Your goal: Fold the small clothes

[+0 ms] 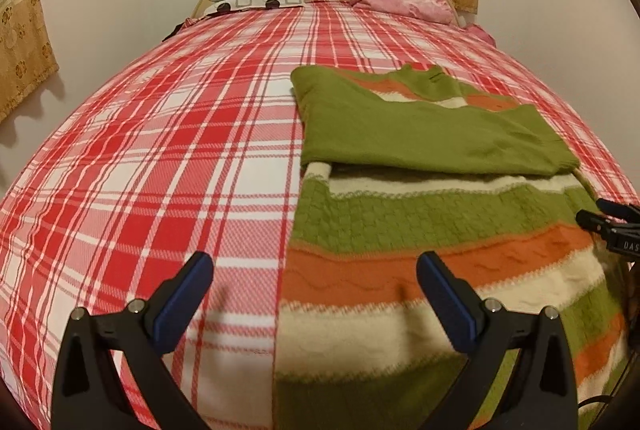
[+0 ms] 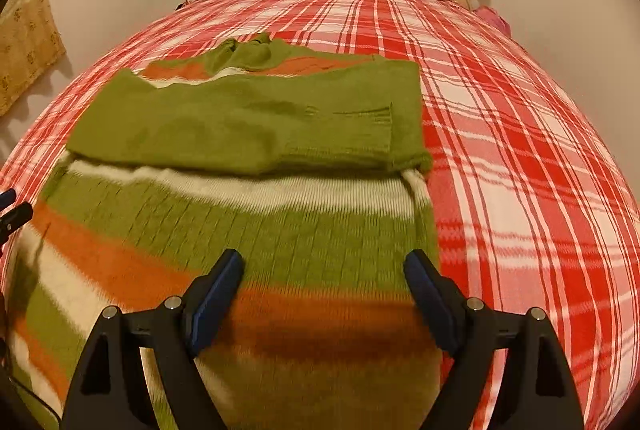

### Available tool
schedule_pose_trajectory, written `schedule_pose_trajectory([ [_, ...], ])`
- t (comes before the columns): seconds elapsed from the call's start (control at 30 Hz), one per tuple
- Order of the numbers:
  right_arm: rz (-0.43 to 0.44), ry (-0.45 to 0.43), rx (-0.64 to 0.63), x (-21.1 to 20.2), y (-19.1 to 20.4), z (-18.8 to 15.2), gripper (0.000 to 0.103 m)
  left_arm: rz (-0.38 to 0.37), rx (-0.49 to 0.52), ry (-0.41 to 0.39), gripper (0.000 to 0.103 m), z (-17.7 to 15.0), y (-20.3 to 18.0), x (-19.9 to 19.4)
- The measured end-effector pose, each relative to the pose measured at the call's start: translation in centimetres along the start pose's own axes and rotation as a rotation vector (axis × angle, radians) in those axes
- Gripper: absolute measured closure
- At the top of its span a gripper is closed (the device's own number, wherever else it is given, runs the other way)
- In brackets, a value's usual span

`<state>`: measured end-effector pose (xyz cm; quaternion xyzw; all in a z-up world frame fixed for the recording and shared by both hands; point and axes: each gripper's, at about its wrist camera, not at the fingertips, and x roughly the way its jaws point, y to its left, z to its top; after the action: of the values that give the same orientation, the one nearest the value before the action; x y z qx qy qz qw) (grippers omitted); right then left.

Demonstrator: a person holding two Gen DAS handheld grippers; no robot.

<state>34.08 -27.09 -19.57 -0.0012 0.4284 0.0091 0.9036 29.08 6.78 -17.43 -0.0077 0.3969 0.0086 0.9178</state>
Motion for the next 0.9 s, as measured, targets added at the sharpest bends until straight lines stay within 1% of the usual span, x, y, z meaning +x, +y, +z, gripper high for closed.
schedule_pose_trajectory([
  [0.33, 0.018, -0.007, 0.012, -2.8, 0.6, -3.2, 0.019, -0.045, 0.011, -0.013, 0.0, -2.4, -0.7, -3.1],
  [0.5, 0.007, -0.008, -0.02, -4.0, 1.4, -5.0, 0.019, -0.059, 0.022, -0.017, 0.0, -4.0, -0.9, -4.8],
  [0.57, 0.018, -0.01, -0.013, -4.6, 1.4, -5.6, 0.019, -0.065, 0.022, -0.015, 0.0, -4.8, -0.8, -5.5],
  [0.7, 0.023, 0.002, -0.024, -5.7, 1.9, -7.0, 0.019, -0.079, 0.014, -0.005, 0.0, -6.9, -0.7, -6.8],
  [0.8, 0.021, 0.009, -0.034, -6.5, 2.3, -8.2, 0.019, -0.081, 0.017, 0.02, 0.0, -8.7, -0.4, -7.2],
  [0.9, 0.023, 0.008, -0.037, -7.3, 2.6, -9.4, 0.019, -0.086, -0.001, 0.041, 0.0, -9.9, -0.1, -7.6],
])
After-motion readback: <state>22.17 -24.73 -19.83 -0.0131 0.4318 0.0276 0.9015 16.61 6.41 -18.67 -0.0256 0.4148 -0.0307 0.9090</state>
